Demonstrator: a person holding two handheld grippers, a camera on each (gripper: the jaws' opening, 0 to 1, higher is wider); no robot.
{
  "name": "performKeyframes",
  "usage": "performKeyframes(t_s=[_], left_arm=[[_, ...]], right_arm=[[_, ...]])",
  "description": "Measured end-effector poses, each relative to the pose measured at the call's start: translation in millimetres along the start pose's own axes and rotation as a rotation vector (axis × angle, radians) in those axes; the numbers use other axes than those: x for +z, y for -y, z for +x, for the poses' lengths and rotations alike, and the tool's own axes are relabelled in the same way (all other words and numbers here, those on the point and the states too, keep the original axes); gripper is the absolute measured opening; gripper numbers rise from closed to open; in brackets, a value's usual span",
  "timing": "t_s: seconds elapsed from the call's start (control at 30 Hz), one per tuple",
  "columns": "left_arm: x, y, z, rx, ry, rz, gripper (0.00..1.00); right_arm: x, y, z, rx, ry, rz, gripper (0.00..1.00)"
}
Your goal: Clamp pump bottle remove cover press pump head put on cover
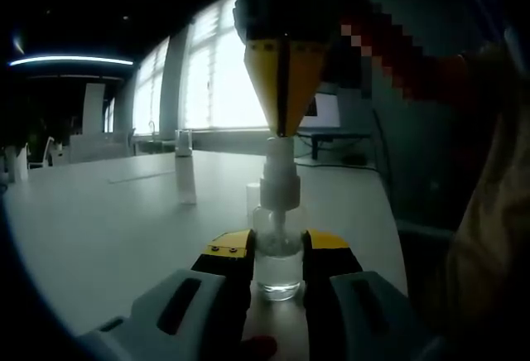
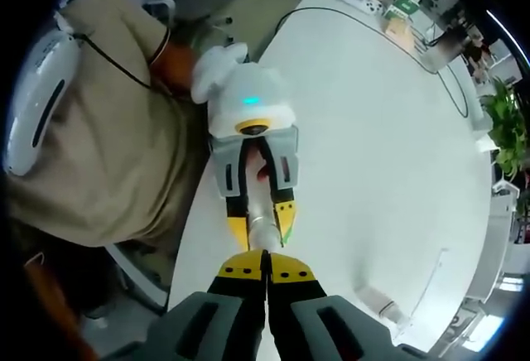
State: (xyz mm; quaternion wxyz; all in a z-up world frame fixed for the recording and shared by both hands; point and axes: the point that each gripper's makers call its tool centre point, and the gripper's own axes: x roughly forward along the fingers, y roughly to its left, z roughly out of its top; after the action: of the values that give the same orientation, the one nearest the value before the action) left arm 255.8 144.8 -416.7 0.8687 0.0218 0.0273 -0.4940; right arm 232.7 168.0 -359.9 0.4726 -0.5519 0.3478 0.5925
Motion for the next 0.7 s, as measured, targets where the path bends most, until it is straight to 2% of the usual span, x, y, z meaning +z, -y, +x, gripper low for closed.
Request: performKeyframes(t_s=[0.37, 0.7], left_arm=[[0.2, 1.3, 0.1, 0.0, 0.0, 0.005, 0.14], [0.0, 0.1, -0.2, -0.002, 0.0, 0.003, 0.14]], right_arm=[[-0.3, -1.7, 3.1, -0.018, -0.012, -0.008, 0.0], [-0.7, -1.3, 6.6, -0.004, -0.015, 0.009, 0.0]])
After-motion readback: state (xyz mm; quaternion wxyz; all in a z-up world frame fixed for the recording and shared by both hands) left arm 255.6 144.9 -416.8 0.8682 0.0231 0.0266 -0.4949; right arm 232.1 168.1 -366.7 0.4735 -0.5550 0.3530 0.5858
